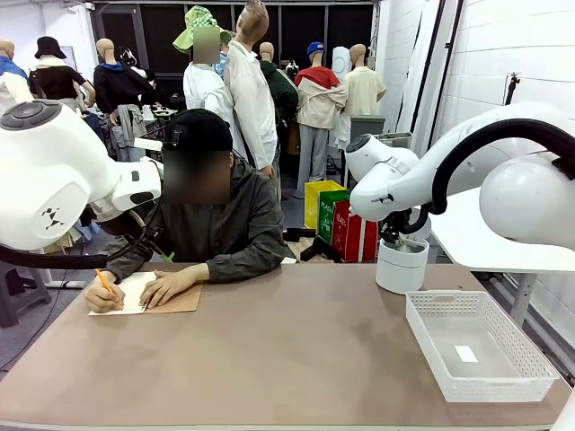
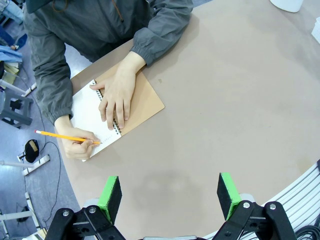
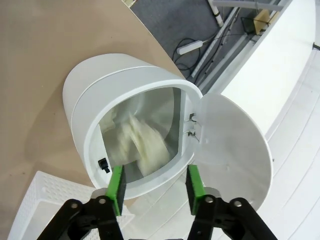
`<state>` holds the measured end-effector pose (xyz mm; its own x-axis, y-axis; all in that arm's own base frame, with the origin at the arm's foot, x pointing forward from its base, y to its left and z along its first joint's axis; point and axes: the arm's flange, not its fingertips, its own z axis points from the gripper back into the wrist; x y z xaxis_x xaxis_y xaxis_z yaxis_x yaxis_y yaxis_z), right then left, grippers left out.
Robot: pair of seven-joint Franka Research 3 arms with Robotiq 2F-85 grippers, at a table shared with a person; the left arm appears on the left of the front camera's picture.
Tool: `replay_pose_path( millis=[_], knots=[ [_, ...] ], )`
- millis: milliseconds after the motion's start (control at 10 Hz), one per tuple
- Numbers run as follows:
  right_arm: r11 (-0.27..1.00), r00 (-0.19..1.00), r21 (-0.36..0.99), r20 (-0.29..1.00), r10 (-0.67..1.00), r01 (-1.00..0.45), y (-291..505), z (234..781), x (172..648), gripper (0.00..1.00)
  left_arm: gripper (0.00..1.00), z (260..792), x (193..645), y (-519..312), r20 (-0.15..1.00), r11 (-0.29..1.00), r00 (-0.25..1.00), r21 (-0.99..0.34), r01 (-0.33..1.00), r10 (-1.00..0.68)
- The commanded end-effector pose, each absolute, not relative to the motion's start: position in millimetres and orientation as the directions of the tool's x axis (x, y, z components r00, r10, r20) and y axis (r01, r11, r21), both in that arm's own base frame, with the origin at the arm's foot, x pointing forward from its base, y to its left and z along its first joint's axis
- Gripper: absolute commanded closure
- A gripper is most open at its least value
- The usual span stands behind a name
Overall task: Sort the paper based on its condition.
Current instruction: If a person hands you a paper, place it in the Organizing basket , and if it's crumpled, put it in the Trash can.
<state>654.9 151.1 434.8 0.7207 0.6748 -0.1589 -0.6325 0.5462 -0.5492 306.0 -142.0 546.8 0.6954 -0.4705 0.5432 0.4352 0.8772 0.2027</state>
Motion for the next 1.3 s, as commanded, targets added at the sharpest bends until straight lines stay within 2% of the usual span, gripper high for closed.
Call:
replay_pose_path(
  millis=[0,600,900,1000,1200],
  knots=[
    [0.567,0.741,-0.55,-0.152,0.655,-0.614,152,436,662,0.0,0.0,547,306,-141,0.538,0.872,0.692,0.211,0.443,-0.481],
    [0.59,0.75,-0.537,-0.128,0.649,-0.603,155,455,660,0.0,0.0,547,306,-141,0.538,0.872,0.692,0.211,0.443,-0.481],
    [0.602,0.752,-0.503,-0.162,0.638,-0.62,163,461,656,0.0,0.0,547,306,-141,0.538,0.872,0.692,0.211,0.443,-0.481],
    [0.571,0.738,-0.544,-0.14,0.66,-0.615,156,454,656,0.0,0.0,547,306,-141,0.538,0.872,0.692,0.211,0.443,-0.481],
    [0.571,0.738,-0.544,-0.14,0.66,-0.615,156,454,656,0.0,0.0,547,306,-141,0.538,0.872,0.692,0.211,0.443,-0.481]
  ],
)
